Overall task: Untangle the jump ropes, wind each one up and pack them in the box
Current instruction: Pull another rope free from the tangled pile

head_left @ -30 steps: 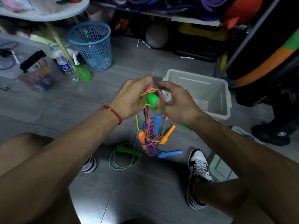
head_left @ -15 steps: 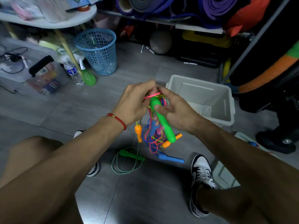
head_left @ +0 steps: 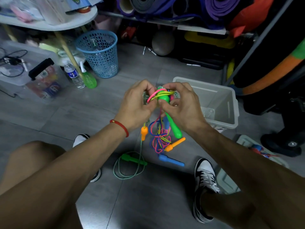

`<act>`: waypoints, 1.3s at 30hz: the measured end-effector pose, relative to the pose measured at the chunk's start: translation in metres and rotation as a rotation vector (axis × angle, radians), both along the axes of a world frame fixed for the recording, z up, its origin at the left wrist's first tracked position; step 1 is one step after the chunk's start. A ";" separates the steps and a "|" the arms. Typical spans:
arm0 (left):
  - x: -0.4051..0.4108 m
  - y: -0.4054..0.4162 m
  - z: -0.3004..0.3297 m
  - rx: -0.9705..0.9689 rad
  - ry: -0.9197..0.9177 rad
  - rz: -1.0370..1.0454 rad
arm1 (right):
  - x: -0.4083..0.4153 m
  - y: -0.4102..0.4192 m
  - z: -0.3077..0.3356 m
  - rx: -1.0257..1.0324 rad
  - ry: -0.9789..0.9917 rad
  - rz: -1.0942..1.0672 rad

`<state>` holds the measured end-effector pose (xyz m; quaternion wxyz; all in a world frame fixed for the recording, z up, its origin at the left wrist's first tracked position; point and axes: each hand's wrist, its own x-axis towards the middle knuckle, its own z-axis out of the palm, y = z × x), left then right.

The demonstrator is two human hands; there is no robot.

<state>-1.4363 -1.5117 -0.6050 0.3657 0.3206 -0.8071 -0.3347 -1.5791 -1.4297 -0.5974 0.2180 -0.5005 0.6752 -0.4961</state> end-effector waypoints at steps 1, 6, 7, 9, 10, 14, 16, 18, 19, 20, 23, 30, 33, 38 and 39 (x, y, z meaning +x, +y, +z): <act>0.000 -0.001 -0.001 0.090 0.053 -0.022 | -0.001 -0.001 0.001 -0.012 -0.024 -0.004; 0.002 -0.002 0.003 0.447 0.288 -0.113 | -0.005 -0.003 0.003 -0.019 -0.216 0.085; 0.002 -0.003 0.003 0.461 0.288 -0.115 | -0.005 -0.002 0.003 -0.016 -0.247 0.107; 0.001 -0.002 0.004 0.471 0.277 -0.143 | -0.005 -0.001 0.004 -0.003 -0.337 0.139; 0.001 -0.003 0.004 0.436 0.229 -0.161 | -0.004 -0.001 0.005 0.009 -0.381 0.144; 0.004 -0.003 0.007 0.038 -0.053 -0.095 | -0.005 -0.002 0.008 0.133 -0.643 0.092; 0.004 -0.002 0.009 -0.043 -0.078 -0.084 | -0.006 -0.003 0.011 0.182 -0.758 0.086; 0.004 -0.001 0.007 -0.178 -0.121 -0.096 | -0.008 -0.003 0.012 0.206 -0.771 0.076; 0.005 -0.001 0.006 -0.227 -0.133 -0.109 | -0.009 -0.002 0.013 0.213 -0.782 0.077; 0.005 -0.002 0.003 -0.255 -0.143 -0.123 | -0.010 -0.002 0.012 0.219 -0.788 0.081; 0.006 -0.005 -0.004 -0.303 -0.155 -0.167 | -0.009 -0.001 0.013 0.254 -0.742 0.082; 0.004 -0.010 -0.006 -0.408 -0.158 -0.189 | -0.021 -0.003 0.020 0.433 -0.623 0.064; 0.010 -0.013 -0.001 -0.345 -0.179 -0.168 | -0.022 0.001 0.026 0.420 -0.437 0.104; 0.020 -0.005 -0.007 -0.342 -0.357 -0.304 | -0.068 -0.005 0.031 0.284 0.030 -0.156; 0.023 -0.004 -0.009 -0.327 -0.363 -0.299 | -0.080 -0.006 0.032 0.265 -0.068 -0.210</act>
